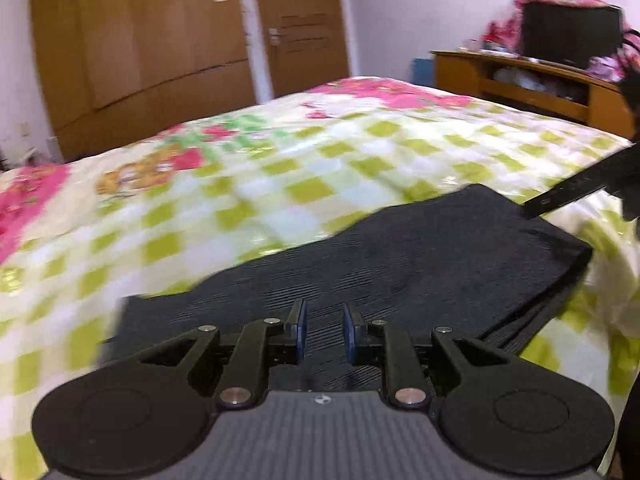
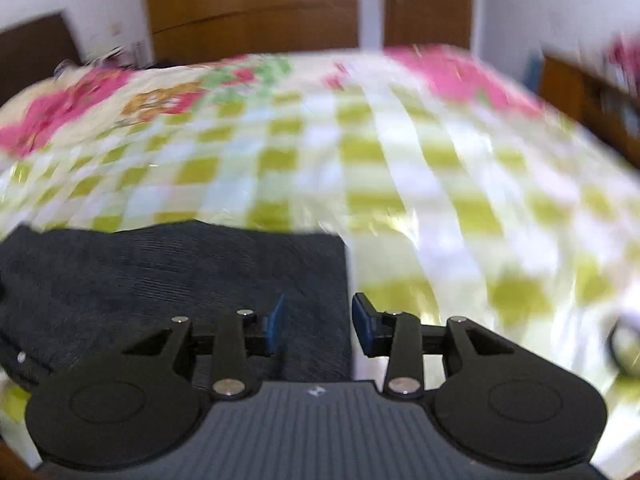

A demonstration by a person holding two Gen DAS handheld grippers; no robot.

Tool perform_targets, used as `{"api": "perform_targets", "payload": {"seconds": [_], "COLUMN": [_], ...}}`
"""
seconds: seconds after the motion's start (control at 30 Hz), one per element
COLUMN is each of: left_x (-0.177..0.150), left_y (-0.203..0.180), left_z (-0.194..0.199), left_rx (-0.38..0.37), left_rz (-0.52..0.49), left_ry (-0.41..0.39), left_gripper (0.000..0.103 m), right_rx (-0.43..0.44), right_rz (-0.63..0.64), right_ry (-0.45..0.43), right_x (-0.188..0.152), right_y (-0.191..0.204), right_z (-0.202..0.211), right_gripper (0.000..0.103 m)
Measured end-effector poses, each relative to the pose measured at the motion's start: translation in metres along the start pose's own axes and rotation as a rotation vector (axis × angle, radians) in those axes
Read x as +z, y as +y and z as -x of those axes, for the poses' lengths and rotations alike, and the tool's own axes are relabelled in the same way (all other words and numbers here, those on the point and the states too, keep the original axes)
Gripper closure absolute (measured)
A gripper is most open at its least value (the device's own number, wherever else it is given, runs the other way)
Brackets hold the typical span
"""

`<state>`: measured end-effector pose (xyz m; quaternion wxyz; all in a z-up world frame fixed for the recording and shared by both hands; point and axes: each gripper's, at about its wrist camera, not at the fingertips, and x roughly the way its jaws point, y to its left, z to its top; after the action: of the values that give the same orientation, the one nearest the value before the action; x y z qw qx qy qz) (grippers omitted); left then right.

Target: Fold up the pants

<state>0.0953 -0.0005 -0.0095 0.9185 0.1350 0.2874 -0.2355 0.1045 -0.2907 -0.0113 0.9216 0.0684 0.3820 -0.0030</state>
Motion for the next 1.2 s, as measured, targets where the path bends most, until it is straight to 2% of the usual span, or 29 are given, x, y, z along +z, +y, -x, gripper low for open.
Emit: {"api": "perform_targets", "payload": {"seconds": [0.07,0.17,0.27,0.47,0.53,0.63,0.7,0.77,0.87,0.9,0.97,1.0,1.03,1.1,1.2], "left_x": [0.0,-0.006,-0.006,-0.002,-0.004,-0.004,-0.001,-0.002,-0.005,-0.004,-0.001,0.0,0.001,-0.001,-0.006], "left_y": [-0.015,-0.028,-0.032,-0.036,-0.035,-0.033,-0.031,-0.031,-0.032,-0.033,-0.035,-0.036,-0.037,-0.035,-0.043], "left_z": [-0.015,-0.032,-0.036,-0.034,-0.036,-0.038,-0.04,-0.04,-0.041,-0.043,-0.044,-0.043,-0.041,-0.043,-0.037], "left_rx": [-0.038,-0.052,-0.071,-0.061,-0.057,-0.052,-0.049,-0.049,-0.054,-0.052,-0.031,-0.009,0.012,-0.009,-0.047], "left_rz": [-0.026,-0.08,-0.067,-0.084,-0.087,-0.069,-0.068,-0.081,-0.088,-0.089,-0.101,-0.11,-0.114,-0.104,-0.152], "left_ry": [0.023,0.097,0.123,0.114,0.124,0.123,0.125,0.133,0.145,0.143,0.129,0.117,0.105,0.133,0.117], "left_gripper": [0.069,0.069,0.069,0.069,0.069,0.069,0.069,0.069,0.069,0.069,0.069,0.069,0.069,0.069,0.069], "right_rx": [0.101,0.135,0.222,0.416,0.484,0.528,0.548,0.61,0.713,0.704,0.638,0.596,0.571,0.573,0.612], "right_rz": [-0.132,-0.191,-0.261,-0.339,-0.383,-0.396,-0.43,-0.429,-0.413,-0.41,-0.425,-0.44,-0.445,-0.446,-0.522], "right_ry": [0.058,0.082,0.089,0.183,0.179,0.216,0.225,0.218,0.154,0.142,0.207,0.251,0.272,0.225,0.14], "right_x": [-0.006,-0.01,-0.01,-0.012,-0.011,-0.01,-0.007,-0.001,0.008,0.007,0.003,-0.002,-0.005,-0.002,0.011], "right_y": [-0.021,-0.038,-0.054,-0.069,-0.079,-0.087,-0.083,-0.074,-0.067,-0.068,-0.067,-0.065,-0.062,-0.062,-0.072], "right_z": [-0.014,-0.026,-0.024,-0.036,-0.034,-0.046,-0.06,-0.064,-0.05,-0.049,-0.069,-0.079,-0.084,-0.074,-0.047], "right_gripper": [0.064,0.07,0.069,0.067,0.068,0.068,0.069,0.077,0.08,0.079,0.08,0.088,0.089,0.091,0.092]}}
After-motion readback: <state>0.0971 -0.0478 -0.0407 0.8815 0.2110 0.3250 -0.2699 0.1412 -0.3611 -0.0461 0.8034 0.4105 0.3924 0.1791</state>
